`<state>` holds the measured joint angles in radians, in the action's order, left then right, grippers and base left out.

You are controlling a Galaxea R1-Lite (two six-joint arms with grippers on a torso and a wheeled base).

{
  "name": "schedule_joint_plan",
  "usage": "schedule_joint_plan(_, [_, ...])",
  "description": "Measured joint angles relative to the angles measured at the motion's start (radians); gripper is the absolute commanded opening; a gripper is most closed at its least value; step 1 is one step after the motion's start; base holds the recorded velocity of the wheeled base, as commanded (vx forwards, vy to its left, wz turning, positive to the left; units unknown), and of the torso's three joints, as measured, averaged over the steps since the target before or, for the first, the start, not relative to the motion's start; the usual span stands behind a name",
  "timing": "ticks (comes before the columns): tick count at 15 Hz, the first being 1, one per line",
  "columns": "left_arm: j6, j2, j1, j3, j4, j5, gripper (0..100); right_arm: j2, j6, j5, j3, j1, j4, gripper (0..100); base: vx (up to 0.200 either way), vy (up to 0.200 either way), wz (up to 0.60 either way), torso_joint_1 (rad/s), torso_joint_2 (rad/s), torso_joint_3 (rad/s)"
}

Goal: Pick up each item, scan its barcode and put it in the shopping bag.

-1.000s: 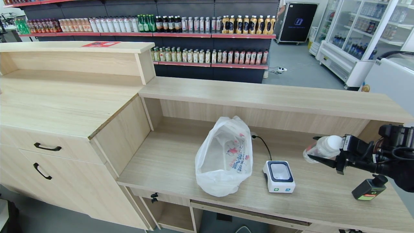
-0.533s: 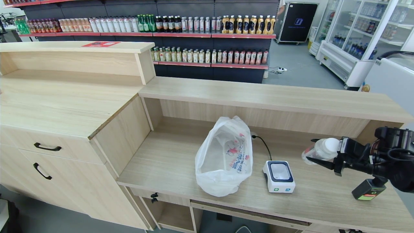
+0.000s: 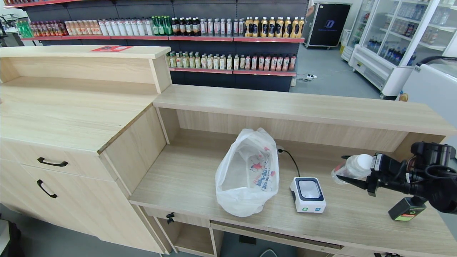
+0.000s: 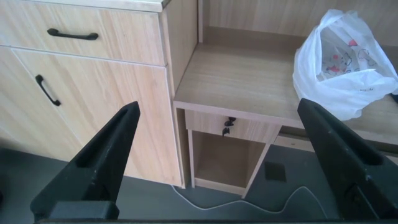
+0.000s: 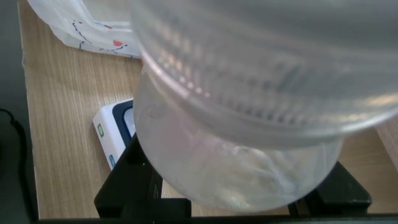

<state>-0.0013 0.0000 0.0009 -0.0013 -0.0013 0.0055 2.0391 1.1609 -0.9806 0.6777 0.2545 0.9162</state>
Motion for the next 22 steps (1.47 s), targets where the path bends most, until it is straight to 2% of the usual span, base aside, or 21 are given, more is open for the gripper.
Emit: schedule_joint_plan(22, [0.0, 0.0, 0.0, 0.0, 0.0, 0.0, 100, 0.112, 0.003, -0.056, 0.107, -0.045, 0.021, 0, 0.0, 0.0, 0.0, 0.0, 0.0, 0.0])
